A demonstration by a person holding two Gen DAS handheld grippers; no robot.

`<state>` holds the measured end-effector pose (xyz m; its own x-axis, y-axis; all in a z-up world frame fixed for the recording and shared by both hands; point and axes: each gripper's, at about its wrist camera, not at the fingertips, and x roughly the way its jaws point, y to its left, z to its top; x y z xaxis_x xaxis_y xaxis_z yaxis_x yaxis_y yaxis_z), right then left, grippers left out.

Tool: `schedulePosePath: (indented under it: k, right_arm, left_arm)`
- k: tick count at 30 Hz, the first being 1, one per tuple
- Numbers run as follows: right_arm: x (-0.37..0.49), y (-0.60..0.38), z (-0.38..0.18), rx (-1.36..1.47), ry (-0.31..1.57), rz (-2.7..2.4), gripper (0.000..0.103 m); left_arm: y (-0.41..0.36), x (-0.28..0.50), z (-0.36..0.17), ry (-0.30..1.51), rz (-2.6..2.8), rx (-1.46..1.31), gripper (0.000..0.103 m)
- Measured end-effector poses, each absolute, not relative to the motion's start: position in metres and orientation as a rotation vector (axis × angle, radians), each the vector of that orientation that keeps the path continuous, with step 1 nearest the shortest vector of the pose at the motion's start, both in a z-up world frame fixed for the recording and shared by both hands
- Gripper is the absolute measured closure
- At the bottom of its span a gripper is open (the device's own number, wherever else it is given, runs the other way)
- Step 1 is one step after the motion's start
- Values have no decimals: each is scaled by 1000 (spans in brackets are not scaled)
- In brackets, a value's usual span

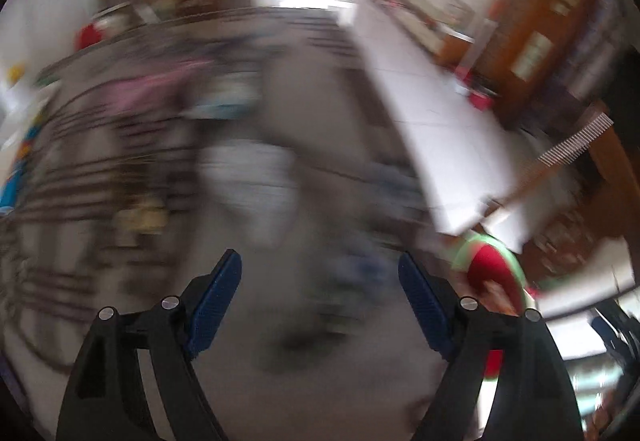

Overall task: Collect trash
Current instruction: 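Grasp the brown cigarette box with the left tool while the right tool grasps crumpled newspaper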

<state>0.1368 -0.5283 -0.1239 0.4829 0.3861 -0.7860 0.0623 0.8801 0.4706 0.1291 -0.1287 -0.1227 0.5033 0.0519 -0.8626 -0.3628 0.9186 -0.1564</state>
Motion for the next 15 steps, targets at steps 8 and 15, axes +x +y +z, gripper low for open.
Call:
schedulePosePath:
  k: [8,15]
  right_arm:
    - [126,-491,-126,465,1080,206,28]
    - [107,-441,-124,429,1101,227,27]
  left_arm:
    - [-7,108,-151,1006,521,-447,26]
    - [21,139,-165,1037,446,-431,26]
